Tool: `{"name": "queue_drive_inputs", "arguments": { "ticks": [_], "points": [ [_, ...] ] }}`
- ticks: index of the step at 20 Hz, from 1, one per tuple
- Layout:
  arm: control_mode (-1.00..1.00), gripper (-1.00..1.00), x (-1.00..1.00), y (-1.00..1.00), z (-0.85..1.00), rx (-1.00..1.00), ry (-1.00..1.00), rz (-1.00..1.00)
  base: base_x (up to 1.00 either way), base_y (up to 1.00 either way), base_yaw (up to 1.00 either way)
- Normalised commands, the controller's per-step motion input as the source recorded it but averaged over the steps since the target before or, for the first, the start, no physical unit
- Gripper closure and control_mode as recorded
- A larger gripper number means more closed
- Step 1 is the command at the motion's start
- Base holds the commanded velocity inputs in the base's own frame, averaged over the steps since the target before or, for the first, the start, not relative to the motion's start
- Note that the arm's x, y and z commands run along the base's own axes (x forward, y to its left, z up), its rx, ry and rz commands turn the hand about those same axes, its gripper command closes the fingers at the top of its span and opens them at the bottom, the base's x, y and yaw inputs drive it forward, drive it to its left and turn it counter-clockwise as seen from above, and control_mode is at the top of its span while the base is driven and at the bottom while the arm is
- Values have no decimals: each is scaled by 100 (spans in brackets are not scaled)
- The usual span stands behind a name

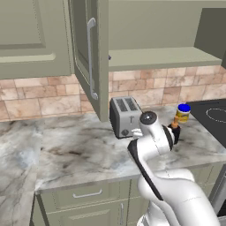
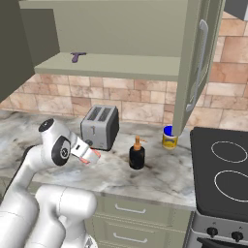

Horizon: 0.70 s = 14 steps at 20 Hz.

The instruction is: Pick the bar soap and soap dispenser from the cabinet and place them on the counter.

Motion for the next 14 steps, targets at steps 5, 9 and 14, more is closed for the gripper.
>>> {"name": "queue_drive_inputs", "arguments": {
  "ticks": [5, 9, 14],
  "points": [
    [-100, 100, 22, -6, -43, 0, 3, 0, 0, 0, 0],
    [-100, 100, 16, -7, -47, 0, 0, 1, 0, 0, 0],
    [-100, 100, 12, -6, -49, 0, 0, 0, 0, 0, 0]
  ]
}}
